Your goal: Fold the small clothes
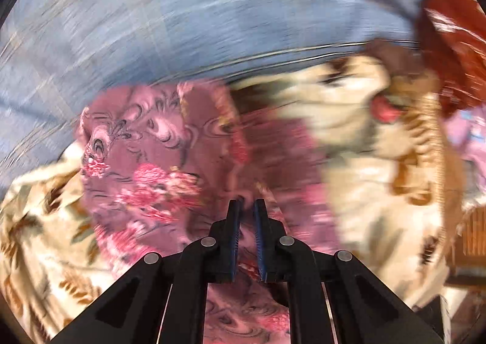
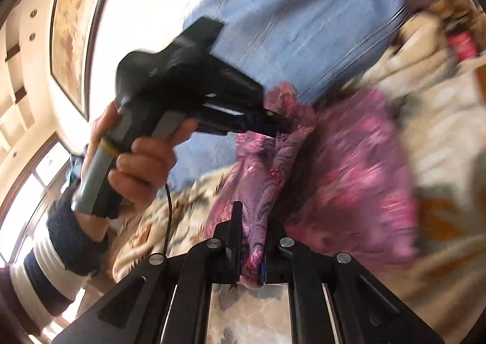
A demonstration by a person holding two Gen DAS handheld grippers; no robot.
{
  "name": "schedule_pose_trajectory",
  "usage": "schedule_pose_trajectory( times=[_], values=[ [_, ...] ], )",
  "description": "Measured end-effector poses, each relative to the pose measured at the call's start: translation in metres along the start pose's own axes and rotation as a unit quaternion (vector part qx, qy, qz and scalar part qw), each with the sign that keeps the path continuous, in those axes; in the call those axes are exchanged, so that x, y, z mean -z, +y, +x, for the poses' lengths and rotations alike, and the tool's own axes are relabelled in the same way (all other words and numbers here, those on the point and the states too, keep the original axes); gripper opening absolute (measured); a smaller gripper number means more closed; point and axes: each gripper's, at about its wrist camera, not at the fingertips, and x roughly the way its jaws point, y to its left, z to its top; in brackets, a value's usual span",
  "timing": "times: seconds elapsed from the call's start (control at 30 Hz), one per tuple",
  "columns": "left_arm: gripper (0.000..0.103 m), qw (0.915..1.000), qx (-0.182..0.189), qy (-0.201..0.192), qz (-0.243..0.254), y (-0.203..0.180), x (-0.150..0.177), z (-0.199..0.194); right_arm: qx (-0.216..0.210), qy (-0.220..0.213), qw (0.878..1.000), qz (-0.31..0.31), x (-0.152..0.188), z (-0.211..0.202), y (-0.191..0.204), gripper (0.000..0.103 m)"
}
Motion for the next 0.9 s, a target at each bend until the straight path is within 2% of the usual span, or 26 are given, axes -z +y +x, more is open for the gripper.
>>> schedule_pose_trajectory(
  times=[0.03,0.1,0.2,0.27,0.33,0.4,0.43,0.47,0.5,0.53,0.6,0.63,0.7,0.8,0.9],
  values=[
    [0.009,0.9999,0.003,-0.003,0.01,-0.01,0.0,0.005,0.03,0.003,1.0,-0.001,0.003,-0.007,-0.008,0.008],
    [0.009,0.9998,0.002,0.009,0.016,-0.025,0.0,0.026,0.057,0.028,0.998,0.021,0.009,-0.006,-0.026,0.008],
    [0.009,0.9982,0.021,0.055,-0.015,-0.017,0.001,0.07,0.069,0.059,0.992,0.085,0.021,0.0,-0.057,0.009],
    [0.009,0.9972,0.052,0.036,-0.04,-0.003,0.001,0.07,0.056,0.06,0.992,0.097,0.02,-0.001,-0.057,0.014],
    [0.01,0.9929,0.096,-0.004,-0.071,0.02,0.008,0.048,0.069,0.057,0.992,0.085,0.016,-0.008,-0.052,0.019],
    [0.014,0.9886,0.115,-0.041,-0.089,0.047,0.017,0.022,0.089,0.033,0.993,0.075,0.011,-0.02,-0.05,0.025],
    [0.025,0.9872,0.111,-0.061,-0.097,0.065,0.025,0.008,0.092,0.012,0.993,0.07,0.005,-0.029,-0.049,0.028],
    [0.032,0.9866,0.087,-0.084,-0.11,0.083,0.033,-0.003,0.092,-0.005,0.994,0.062,-0.002,-0.035,-0.046,0.031],
    [0.047,0.9859,0.06,-0.101,-0.119,0.096,0.04,-0.009,0.095,-0.01,0.994,0.052,-0.015,-0.036,-0.044,0.04],
    [0.056,0.9835,0.019,-0.125,-0.129,0.114,0.052,-0.014,0.097,-0.007,0.994,0.045,-0.027,-0.036,-0.045,0.043],
    [0.056,0.9806,-0.018,-0.133,-0.143,0.137,0.065,-0.01,0.079,0.01,0.996,0.029,-0.048,-0.019,-0.043,0.046],
    [0.056,0.9801,-0.024,-0.122,-0.155,0.152,0.074,0.0,0.064,0.024,0.997,0.029,-0.059,-0.006,-0.045,0.047],
    [0.054,0.9792,-0.016,-0.098,-0.177,0.17,0.084,0.021,0.054,0.053,0.996,0.041,-0.078,0.027,-0.054,0.049],
    [0.054,0.9767,0.015,-0.078,-0.2,0.186,0.088,0.047,0.068,0.095,0.992,0.055,-0.101,0.078,-0.064,0.049],
    [0.054,0.9736,0.035,-0.079,-0.211,0.191,0.079,0.062,0.108,0.12,0.985,0.052,-0.113,0.118,-0.07,0.051]
  ],
)
